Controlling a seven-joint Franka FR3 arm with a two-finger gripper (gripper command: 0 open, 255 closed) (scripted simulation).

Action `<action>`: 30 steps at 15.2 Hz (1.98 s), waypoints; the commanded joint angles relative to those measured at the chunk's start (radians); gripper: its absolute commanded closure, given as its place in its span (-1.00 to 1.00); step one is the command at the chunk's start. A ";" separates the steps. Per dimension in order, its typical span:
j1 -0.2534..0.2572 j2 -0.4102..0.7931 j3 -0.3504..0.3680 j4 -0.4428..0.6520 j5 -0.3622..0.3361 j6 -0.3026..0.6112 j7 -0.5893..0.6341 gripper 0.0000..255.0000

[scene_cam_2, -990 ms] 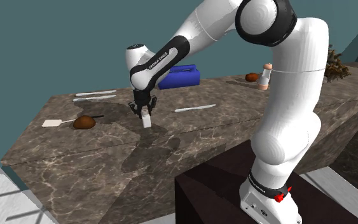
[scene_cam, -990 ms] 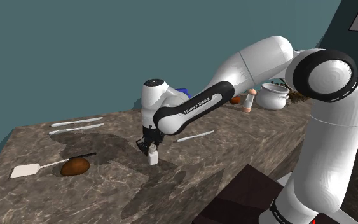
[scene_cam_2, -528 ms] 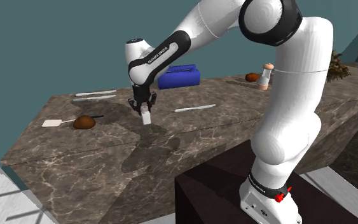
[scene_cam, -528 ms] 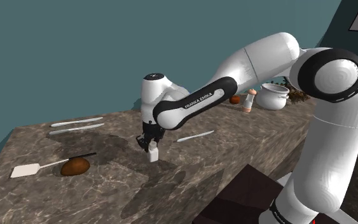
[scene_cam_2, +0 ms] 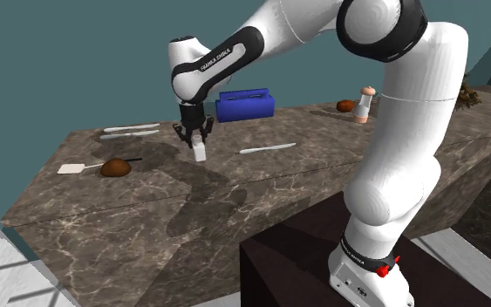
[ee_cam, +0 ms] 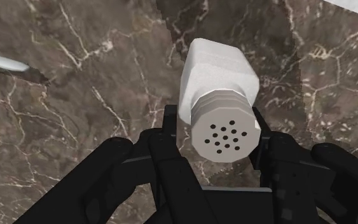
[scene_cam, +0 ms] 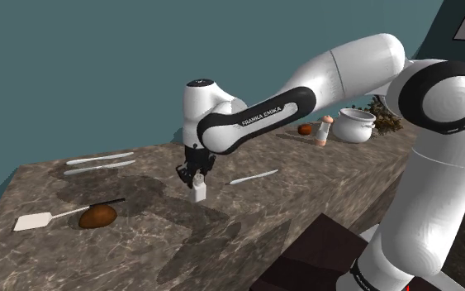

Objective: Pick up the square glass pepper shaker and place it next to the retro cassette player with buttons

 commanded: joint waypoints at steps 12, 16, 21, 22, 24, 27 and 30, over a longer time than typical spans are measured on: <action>-0.005 -0.063 0.006 0.108 0.043 -0.163 -0.036 1.00; -0.005 -0.074 0.006 0.150 0.051 -0.214 -0.044 1.00; -0.005 -0.082 0.007 0.207 0.057 -0.279 -0.051 1.00; -0.005 -0.083 0.007 0.220 0.058 -0.292 -0.052 1.00; -0.005 -0.084 0.008 0.245 0.059 -0.319 -0.055 1.00; -0.004 -0.084 0.008 0.286 0.060 -0.359 -0.057 1.00; -0.016 -0.081 -0.002 0.311 0.061 -0.379 -0.081 1.00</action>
